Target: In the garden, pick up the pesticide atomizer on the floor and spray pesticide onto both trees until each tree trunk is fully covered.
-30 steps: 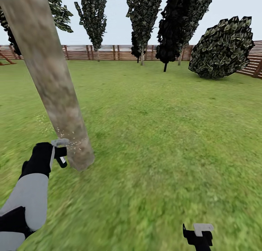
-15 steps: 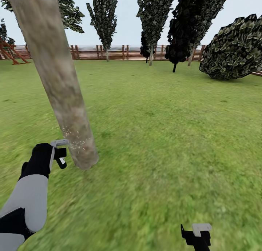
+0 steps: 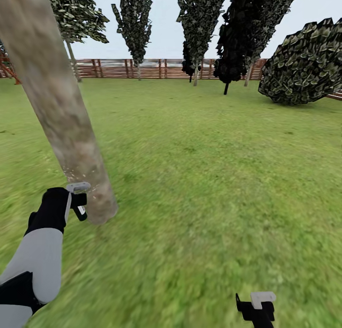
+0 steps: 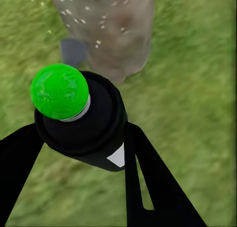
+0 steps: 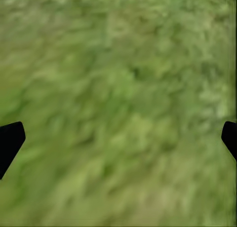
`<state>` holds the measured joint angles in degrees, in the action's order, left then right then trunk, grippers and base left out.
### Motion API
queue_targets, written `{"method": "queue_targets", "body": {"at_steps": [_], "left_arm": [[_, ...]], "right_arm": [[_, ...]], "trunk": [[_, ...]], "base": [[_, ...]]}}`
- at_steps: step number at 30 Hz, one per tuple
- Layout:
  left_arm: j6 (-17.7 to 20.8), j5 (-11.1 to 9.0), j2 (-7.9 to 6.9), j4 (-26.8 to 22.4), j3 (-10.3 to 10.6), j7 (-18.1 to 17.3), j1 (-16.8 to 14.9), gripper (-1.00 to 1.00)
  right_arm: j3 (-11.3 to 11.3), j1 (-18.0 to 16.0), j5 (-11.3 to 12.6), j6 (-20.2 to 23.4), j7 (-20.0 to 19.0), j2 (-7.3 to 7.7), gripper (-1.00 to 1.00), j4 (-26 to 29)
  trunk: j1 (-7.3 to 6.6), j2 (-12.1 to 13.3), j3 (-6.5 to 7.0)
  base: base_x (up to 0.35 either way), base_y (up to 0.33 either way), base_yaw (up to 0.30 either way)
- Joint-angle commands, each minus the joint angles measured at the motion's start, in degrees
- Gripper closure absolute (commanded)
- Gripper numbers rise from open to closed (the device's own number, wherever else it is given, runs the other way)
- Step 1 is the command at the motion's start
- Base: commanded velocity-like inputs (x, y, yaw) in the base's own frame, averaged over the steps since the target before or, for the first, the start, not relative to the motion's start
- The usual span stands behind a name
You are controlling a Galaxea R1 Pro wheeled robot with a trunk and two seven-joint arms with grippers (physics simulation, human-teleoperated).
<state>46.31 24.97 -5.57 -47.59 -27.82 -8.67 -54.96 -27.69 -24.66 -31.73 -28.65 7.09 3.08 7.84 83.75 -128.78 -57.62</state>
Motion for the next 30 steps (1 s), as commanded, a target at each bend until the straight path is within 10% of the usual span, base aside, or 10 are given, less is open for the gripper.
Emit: {"method": "queue_targets", "body": {"at_steps": [1,30], "left_arm": [[0.2,0.6,0.03,-0.1,-0.1,-0.6,0.0,1.0],[0.0,0.7,0.03,0.1,0.0,0.0,0.2,1.0]], "right_arm": [[-0.3,0.0,-0.6,-0.2,0.4,0.0,-1.0,-0.1],[-0.3,0.0,-0.6,-0.2,0.4,-0.09,-1.0,-0.1]], "trunk": [[0.01,0.0,-0.05],[0.01,0.0,-0.05]], "base": [[0.211,-0.222,0.0],[0.098,-0.243,0.093]]}}
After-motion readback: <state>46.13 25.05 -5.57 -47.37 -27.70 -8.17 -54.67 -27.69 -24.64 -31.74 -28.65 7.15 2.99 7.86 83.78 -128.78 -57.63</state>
